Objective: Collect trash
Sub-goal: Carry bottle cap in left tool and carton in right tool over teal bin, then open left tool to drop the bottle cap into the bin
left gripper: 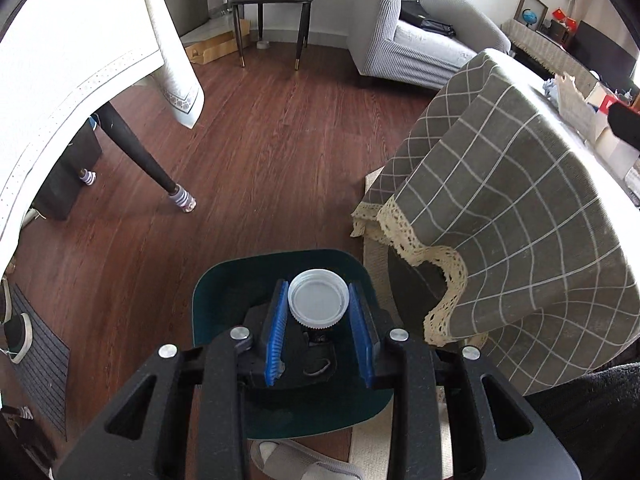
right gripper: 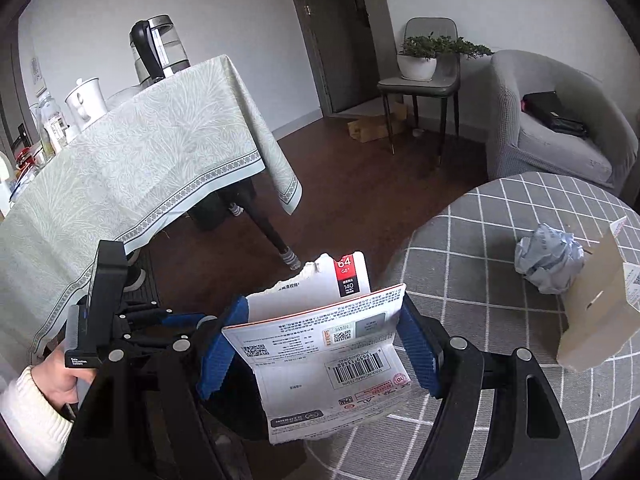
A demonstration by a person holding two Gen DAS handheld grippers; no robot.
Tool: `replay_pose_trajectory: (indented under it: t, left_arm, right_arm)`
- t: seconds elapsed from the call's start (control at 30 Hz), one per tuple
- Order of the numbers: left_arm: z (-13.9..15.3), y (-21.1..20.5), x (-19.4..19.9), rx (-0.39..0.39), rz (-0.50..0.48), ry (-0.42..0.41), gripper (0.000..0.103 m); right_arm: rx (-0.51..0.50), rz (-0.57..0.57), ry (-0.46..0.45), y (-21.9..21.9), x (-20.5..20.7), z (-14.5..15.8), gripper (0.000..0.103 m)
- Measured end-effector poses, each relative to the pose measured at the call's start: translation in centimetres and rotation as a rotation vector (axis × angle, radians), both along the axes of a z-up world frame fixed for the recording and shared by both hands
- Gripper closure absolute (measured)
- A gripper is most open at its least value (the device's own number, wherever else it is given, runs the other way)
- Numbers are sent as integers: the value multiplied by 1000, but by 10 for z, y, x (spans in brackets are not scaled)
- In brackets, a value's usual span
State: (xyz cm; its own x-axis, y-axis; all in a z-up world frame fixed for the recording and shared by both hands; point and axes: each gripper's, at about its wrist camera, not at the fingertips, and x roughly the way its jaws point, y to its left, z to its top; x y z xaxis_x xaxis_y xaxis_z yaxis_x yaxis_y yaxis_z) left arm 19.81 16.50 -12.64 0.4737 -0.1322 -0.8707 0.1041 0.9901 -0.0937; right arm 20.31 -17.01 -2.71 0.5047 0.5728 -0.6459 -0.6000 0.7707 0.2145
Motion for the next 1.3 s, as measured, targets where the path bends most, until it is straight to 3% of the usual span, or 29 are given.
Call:
replay_pose_trajectory:
  t: [0.7,0.8,0.97,1.3]
  left_arm:
    - [-72,27,-20,55,0,223,70]
    - [-78,29,-22,66,-10,247,60]
    - [-79,34,-26,69,1,242,48]
    - [-60,56,-30,46,53,193,44]
  right_arm:
    - [-35,144,61,92,-6,-31,28]
    - [-42,148,68,98,-7,-36,28]
    - [-60,152,88,106,-5,-46,28]
    - [-96,152,120,125,0,-66,28]
